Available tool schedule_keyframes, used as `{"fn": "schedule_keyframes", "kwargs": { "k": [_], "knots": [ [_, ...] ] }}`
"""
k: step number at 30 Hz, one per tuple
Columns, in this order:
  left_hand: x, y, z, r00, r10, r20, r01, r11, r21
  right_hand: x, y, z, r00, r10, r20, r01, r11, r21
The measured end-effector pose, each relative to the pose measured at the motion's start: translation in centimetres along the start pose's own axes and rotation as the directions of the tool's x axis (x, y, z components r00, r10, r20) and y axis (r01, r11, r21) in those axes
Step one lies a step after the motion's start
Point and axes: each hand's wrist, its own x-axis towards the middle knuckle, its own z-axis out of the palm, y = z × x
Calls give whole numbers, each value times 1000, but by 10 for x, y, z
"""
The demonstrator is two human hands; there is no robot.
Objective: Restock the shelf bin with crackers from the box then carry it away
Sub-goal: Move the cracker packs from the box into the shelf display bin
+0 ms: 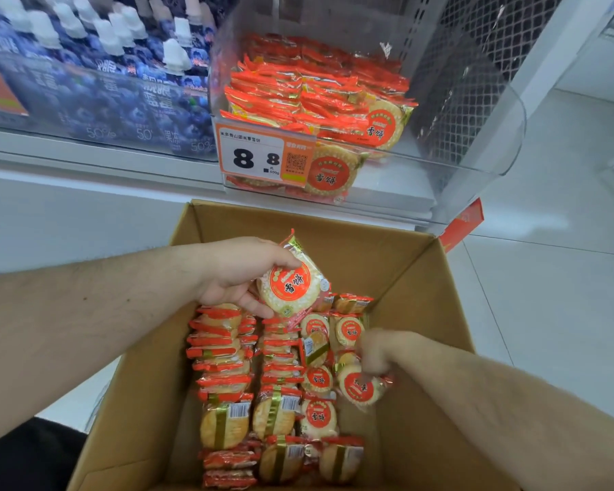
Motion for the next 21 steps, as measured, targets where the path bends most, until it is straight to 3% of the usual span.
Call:
{"fn": "schedule_keyframes", "kwargs": {
  "k": [3,7,12,21],
  "knots": [
    [-11,10,-6,997,68,-34,-67,998,17,-40,23,-42,980,-44,-196,104,946,307],
    [-27,21,-14,987,149,-57,-150,989,-4,-105,46,-66,882,-102,-460,408,653,638],
    [-45,28,-21,979,191,-75,-194,981,-26,-158,50,-66,768,-77,-636,617,351,704],
    [-64,31,-2,970,242,-7,-241,964,-114,-193,12,-73,649,-74,-757,759,2,651]
  ]
}}
